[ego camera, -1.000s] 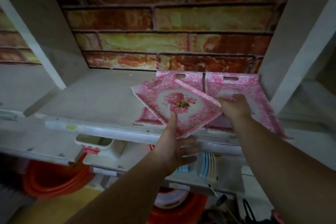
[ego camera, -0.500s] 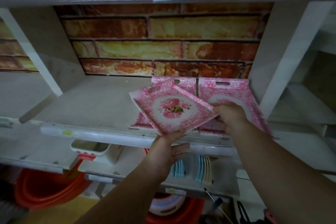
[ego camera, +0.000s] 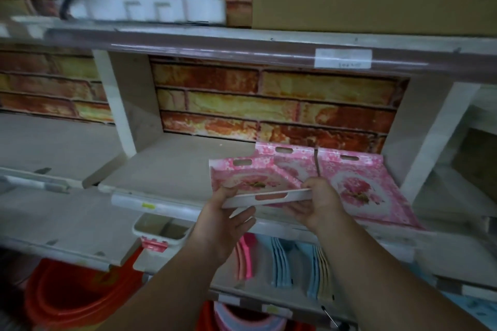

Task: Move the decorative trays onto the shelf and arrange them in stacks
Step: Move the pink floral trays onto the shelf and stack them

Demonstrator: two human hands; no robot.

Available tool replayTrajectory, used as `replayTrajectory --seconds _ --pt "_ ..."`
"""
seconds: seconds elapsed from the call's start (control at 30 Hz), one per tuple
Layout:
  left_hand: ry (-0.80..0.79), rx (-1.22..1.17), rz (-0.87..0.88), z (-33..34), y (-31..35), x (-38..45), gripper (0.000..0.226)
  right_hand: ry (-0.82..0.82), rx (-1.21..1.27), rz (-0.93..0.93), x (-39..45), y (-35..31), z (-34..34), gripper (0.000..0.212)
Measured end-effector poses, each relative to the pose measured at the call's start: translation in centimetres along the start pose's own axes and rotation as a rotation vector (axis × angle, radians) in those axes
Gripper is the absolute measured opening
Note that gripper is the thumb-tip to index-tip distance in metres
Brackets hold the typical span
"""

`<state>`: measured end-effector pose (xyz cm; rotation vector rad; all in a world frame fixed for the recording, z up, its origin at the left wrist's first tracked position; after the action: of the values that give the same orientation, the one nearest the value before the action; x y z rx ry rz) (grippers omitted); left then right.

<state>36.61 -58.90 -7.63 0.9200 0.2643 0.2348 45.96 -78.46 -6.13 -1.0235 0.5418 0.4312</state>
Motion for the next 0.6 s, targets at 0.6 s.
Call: replayTrajectory --seconds 0.6 --pt "0.211 -0.214 0.266 -18.7 15.0 -8.5 0.056 -0.231 0.001 0.035 -8.4 17.1 19.3 0.015"
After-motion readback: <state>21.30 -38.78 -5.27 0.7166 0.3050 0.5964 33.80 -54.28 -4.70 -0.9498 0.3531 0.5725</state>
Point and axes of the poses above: each hand's wrist, its own x-axis towards the middle knuckle, its own z-axis out of the palm, y = z × x, the point moved 5 cm from there along x, towards the middle knuckle, and after that the axes turned 12 degrees about z, right-handed, at the moved point
